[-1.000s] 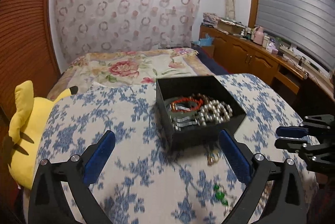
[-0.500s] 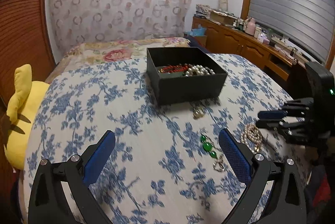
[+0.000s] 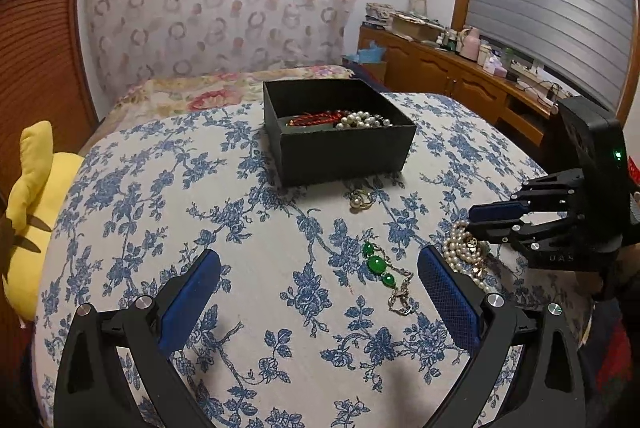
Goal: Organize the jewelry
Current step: 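Withdraw both open tools from the box back toward the remaining jewelry, then grasp the second pearl necklace with the right tool and lift it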
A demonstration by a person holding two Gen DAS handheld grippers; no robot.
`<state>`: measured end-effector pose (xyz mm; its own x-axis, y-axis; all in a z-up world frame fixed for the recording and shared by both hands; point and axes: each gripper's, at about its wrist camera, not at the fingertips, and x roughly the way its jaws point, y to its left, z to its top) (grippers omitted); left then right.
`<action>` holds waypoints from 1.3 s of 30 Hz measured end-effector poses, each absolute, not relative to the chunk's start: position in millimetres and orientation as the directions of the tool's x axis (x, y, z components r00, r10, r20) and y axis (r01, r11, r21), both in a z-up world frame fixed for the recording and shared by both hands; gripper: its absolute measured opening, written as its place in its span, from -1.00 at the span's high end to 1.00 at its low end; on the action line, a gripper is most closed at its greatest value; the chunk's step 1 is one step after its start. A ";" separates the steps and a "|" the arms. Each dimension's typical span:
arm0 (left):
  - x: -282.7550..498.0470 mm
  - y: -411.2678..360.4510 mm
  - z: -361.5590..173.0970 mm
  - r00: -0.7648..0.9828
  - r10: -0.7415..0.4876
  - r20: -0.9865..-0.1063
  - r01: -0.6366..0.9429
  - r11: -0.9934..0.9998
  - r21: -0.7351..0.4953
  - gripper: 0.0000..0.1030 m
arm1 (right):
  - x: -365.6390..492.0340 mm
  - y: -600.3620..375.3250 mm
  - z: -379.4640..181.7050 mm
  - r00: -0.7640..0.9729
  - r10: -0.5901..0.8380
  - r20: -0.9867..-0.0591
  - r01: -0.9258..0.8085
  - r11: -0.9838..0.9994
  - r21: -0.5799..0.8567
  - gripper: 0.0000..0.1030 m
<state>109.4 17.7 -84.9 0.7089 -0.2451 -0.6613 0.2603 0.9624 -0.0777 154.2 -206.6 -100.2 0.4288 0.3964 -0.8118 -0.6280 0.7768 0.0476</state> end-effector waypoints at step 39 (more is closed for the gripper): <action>109.4 1.6 -96.8 0.655 -0.260 -0.710 0.300 0.951 -0.072 -0.85 | 150.7 -211.1 -99.1 0.485 0.361 -0.797 -0.612 0.791 -0.014 0.98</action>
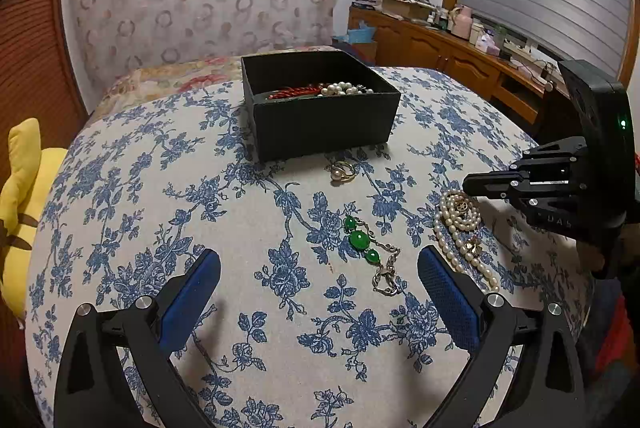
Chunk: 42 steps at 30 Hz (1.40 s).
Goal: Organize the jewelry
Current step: 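Grasp the second pearl necklace with the right tool and lift it, then grasp the green jade pendant chain with left tool while right holds pearls raised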
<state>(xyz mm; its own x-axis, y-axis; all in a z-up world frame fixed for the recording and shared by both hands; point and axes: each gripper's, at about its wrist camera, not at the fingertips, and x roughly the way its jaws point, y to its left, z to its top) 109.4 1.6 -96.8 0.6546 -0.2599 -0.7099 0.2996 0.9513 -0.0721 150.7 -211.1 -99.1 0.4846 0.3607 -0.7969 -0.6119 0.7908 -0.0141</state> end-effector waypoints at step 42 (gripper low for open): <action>137.0 -23.6 -112.1 0.571 -0.305 -0.762 0.348 0.931 -0.112 0.77 | 139.5 -237.3 -21.6 0.672 0.374 -0.640 -0.543 0.836 -0.082 0.90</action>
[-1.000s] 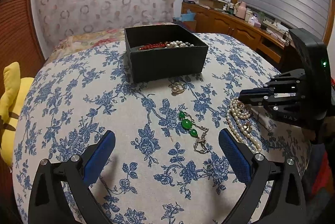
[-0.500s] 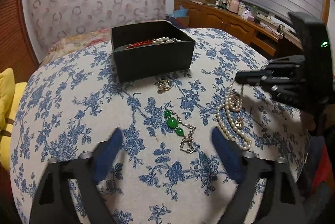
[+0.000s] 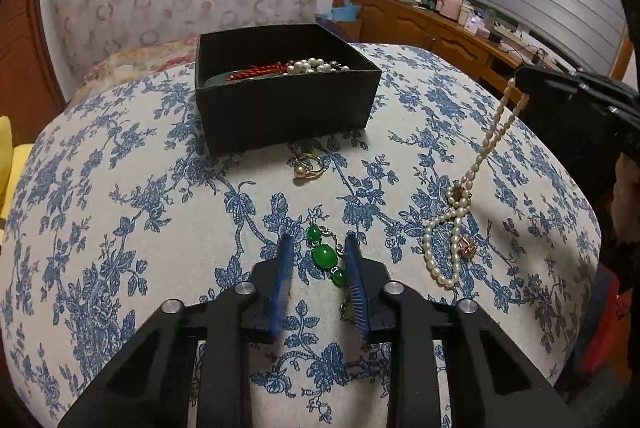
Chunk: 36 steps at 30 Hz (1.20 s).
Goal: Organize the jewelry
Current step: 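Grasp the green jade pendant chain with left tool while right holds pearls raised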
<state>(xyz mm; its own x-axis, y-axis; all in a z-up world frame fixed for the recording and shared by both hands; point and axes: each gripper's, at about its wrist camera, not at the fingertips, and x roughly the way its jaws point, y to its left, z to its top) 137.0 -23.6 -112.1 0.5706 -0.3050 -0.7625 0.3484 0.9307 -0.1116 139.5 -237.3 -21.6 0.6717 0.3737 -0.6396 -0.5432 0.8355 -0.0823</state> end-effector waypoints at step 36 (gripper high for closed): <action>137.5 -30.8 -111.4 0.562 -0.284 -0.777 0.368 0.927 -0.073 0.61 | 121.7 -235.8 52.6 0.753 0.410 -0.515 -0.543 0.829 -0.135 0.90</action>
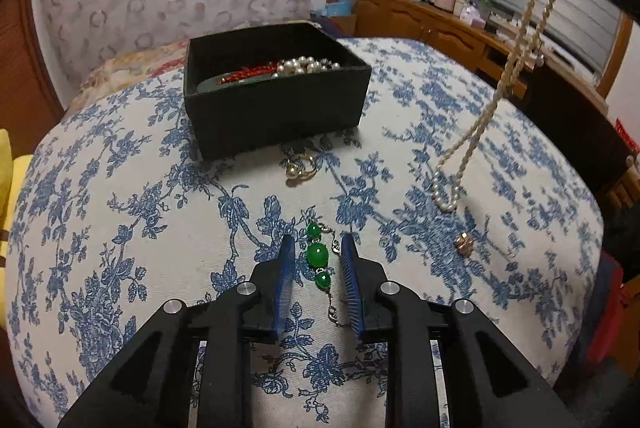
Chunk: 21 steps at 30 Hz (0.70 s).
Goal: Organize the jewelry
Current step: 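Grasp the green jade pendant chain with left tool while right holds pearls raised, then lower jade chain into box with left tool while right lowers pearls into box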
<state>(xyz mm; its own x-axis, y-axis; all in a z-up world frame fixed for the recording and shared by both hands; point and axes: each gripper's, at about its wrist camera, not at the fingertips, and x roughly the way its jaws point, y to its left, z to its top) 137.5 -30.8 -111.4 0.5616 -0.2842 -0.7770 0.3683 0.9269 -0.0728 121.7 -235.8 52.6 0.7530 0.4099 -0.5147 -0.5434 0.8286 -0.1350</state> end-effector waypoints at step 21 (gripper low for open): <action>140.6 -18.4 -47.8 0.656 -0.338 -0.674 0.392 0.917 -0.078 0.81 | 123.9 -223.5 71.4 0.767 0.437 -0.470 -0.554 0.820 -0.142 0.90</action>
<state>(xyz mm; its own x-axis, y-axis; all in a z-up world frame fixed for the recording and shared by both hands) 140.6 -18.4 -47.8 0.6564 -0.3379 -0.6745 0.3918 0.9167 -0.0780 123.9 -223.5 71.4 0.7671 0.4365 -0.4702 -0.5540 0.8202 -0.1423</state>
